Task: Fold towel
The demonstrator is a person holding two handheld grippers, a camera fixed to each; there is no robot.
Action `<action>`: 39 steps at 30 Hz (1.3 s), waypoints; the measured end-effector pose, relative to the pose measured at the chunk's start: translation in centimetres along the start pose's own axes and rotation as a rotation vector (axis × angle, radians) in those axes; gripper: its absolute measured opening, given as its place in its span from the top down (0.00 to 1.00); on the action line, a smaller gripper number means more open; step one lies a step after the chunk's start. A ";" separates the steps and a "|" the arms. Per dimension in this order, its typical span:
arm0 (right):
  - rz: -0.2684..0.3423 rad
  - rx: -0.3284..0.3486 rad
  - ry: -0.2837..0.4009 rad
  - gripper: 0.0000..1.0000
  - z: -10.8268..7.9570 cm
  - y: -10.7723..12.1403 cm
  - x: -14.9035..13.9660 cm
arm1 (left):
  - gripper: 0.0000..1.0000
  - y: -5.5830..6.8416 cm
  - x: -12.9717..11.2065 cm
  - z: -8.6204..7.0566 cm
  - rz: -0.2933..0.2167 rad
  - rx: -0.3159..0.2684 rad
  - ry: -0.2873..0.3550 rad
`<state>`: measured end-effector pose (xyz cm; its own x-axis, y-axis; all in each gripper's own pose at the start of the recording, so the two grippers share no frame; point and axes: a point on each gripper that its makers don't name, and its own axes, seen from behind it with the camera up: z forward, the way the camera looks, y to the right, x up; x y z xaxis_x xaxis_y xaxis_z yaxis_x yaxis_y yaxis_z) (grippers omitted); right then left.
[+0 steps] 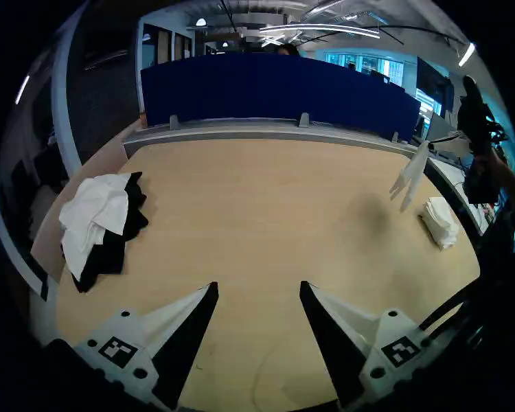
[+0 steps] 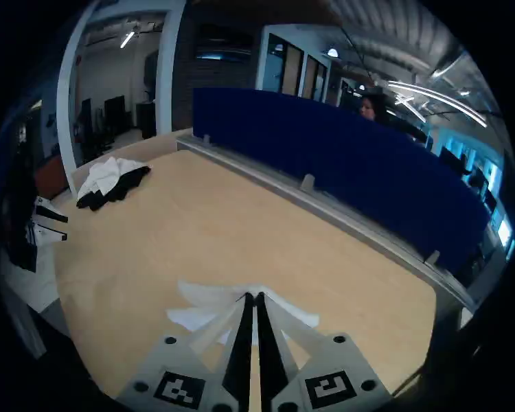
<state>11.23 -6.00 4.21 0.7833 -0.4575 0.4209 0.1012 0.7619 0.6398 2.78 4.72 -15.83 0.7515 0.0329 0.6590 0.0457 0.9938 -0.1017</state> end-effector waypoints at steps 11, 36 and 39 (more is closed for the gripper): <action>0.025 -0.058 -0.015 0.96 -2.3 6.4 -1.9 | 0.13 1.5 0.8 0.7 0.019 -0.003 -0.007; 0.061 -0.146 -0.057 0.96 -6.3 13.6 -6.0 | 0.12 4.0 1.7 1.7 0.046 -0.018 -0.015; 0.067 -0.152 -0.063 0.96 -6.7 13.9 -6.5 | 0.12 4.2 1.8 1.7 0.050 -0.019 -0.015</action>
<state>11.61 10.61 6.04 0.7520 -0.4271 0.5020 0.1450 0.8502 0.5060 3.19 9.12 -13.81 0.7428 0.0839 0.6642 0.0210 0.9887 -0.1484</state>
